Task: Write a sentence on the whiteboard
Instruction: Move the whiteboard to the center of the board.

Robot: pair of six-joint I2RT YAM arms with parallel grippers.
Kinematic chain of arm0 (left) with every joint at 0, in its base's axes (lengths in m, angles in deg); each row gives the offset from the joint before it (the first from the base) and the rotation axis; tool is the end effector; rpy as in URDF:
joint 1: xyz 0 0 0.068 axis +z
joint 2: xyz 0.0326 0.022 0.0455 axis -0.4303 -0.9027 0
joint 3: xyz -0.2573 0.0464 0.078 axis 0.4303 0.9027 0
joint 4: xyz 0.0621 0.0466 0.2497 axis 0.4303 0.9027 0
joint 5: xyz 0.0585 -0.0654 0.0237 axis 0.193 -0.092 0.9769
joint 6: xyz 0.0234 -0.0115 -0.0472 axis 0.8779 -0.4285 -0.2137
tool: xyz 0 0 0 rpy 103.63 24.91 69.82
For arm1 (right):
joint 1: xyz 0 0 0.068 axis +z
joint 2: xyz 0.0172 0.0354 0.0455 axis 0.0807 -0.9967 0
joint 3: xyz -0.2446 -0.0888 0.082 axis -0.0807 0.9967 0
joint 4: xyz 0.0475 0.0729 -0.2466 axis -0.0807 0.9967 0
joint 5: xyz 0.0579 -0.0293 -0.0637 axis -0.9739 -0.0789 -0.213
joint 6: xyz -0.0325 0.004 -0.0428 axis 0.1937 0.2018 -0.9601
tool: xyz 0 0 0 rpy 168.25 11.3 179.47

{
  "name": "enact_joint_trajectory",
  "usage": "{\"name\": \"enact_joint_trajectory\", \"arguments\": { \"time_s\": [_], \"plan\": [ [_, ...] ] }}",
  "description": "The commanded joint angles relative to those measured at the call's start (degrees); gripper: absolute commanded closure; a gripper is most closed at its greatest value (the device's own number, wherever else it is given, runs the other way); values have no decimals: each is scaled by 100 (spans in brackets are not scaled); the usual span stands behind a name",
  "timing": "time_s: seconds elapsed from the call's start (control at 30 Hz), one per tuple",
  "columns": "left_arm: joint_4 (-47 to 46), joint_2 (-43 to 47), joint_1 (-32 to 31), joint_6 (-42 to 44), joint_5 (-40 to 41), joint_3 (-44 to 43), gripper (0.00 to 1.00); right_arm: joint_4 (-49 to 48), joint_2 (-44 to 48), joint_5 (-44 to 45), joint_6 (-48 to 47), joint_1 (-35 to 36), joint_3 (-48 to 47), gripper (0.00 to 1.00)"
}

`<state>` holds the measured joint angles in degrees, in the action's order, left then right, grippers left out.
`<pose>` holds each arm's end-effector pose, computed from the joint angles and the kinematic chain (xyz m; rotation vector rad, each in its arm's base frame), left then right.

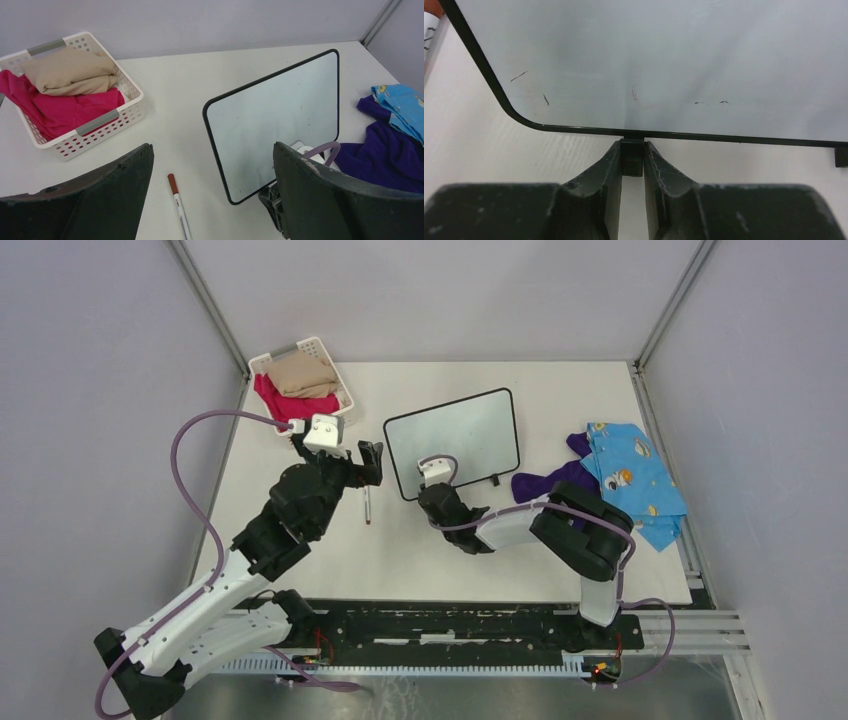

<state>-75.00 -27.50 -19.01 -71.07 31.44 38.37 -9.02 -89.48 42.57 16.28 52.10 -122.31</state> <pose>0.1406 -0.1126 0.3624 0.1231 1.6199 -0.2473 0.2146 0.2930 0.1258 -0.3407 2.0702 0.2088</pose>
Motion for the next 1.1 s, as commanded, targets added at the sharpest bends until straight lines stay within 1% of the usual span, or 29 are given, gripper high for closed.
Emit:
{"name": "enact_joint_trajectory", "arguments": {
  "time_s": [0.0,0.03,0.1,0.13,0.17,0.23,0.27,0.33,0.43,0.5,0.6,0.73,0.87,0.97,1.07],
  "plan": [
    [-300,30,-32,-126,-9,-44,6,-76,-200,-90,257,159,-445,73],
    [-303,30,-29,-116,-3,-44,6,-34,-214,-90,279,169,-476,71],
    [-299,38,-33,-107,10,-43,6,-8,-138,-111,309,170,-435,61],
    [-299,47,-33,-98,25,-46,6,-13,-67,-137,315,174,-372,52],
    [-299,48,-41,-98,47,-36,5,-25,7,-188,339,175,-317,41],
    [-299,69,-47,-92,116,-35,4,-12,211,-282,330,170,-188,28],
    [-300,88,-50,-89,150,-35,4,-8,340,-303,313,169,-94,25],
    [-304,120,-59,-81,212,-26,4,5,630,-307,229,172,98,22],
    [-324,168,-72,-42,285,-1,3,103,1146,-247,-41,172,429,21],
    [-328,188,-73,-12,321,9,4,102,1508,-213,-218,109,755,24],
    [-332,192,-77,2,344,9,3,41,2033,-549,-279,-261,1320,28],
    [-341,193,-77,24,386,14,4,-220,2551,-632,-433,-767,2076,34],
    [-353,156,-77,46,390,26,4,-595,2592,-950,-568,-1280,2412,41],
    [-353,114,-77,61,379,33,4,-723,2318,-1091,-717,-1480,2297,40],
    [-357,74,-77,70,380,43,4,-736,1982,-1231,-650,-1730,2093,41]
  ]
}}
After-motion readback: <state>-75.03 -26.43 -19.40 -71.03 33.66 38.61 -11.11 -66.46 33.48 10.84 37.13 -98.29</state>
